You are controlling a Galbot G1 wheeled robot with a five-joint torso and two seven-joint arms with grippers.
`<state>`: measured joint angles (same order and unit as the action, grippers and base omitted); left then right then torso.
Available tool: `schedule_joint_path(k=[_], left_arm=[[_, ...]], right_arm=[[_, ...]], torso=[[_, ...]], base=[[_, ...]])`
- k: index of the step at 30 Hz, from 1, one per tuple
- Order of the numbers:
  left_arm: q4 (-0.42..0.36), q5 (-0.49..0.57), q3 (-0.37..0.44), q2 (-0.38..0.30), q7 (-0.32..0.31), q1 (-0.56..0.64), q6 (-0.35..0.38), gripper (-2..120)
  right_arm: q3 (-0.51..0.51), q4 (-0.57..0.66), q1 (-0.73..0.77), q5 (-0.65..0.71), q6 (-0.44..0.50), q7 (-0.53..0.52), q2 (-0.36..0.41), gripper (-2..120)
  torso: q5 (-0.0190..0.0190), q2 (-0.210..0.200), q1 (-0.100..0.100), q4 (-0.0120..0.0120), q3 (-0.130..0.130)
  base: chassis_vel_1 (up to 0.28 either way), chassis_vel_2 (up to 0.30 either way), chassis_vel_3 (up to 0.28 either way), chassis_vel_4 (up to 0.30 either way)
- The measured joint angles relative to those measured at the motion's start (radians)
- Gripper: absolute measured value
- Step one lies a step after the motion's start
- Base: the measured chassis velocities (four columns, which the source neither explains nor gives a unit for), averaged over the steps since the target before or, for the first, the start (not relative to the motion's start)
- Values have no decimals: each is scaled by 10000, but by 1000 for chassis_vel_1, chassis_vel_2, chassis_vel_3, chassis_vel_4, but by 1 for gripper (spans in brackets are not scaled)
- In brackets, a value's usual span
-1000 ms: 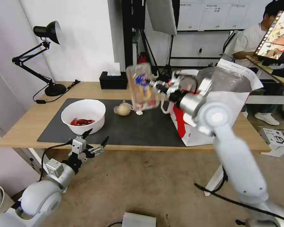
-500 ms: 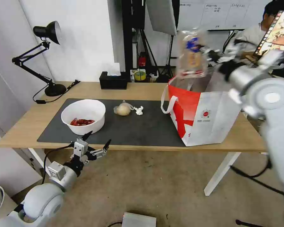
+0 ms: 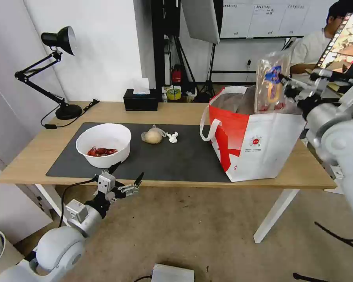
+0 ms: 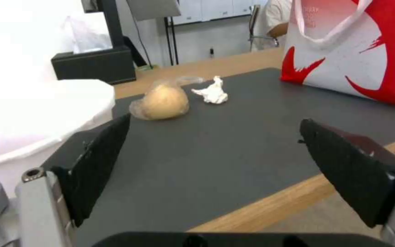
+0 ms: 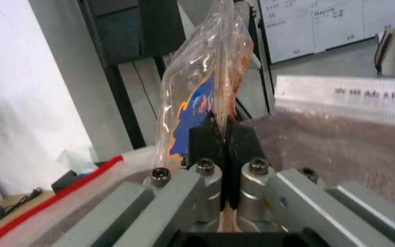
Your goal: Pick up the trash from the table and place it into the takeout bag.
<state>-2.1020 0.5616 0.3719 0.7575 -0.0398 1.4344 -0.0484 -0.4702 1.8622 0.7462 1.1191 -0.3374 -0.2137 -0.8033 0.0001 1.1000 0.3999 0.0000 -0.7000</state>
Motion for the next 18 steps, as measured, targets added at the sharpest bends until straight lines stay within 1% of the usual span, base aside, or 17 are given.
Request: schedule_joint_path(k=[8,12,14,15,18], left_arm=[[-90,-6,114,-5,3,184,0,100],[-90,-13,116,-3,5,191,0,100],[-56,-18,100,-3,7,168,0,100],[-56,-18,100,-3,7,168,0,100],[32,-17,49,-25,9,52,0,100]], right_arm=[[3,36,214,106,7,-37,-86,0],[10,164,231,789,-137,-511,-144,0],[-4,260,213,1682,-314,-1065,-232,0],[-4,260,213,1682,-314,-1065,-232,0],[-73,374,153,2710,-580,-1875,-362,0]], torso=[[-1,0,0,1,0],[-2,0,0,1,0],[-2,0,0,1,0],[-2,0,0,1,0],[-2,0,0,0,0]], base=[[0,0,0,0],[0,0,0,0],[0,0,0,0],[0,0,0,0],[0,0,0,0]])
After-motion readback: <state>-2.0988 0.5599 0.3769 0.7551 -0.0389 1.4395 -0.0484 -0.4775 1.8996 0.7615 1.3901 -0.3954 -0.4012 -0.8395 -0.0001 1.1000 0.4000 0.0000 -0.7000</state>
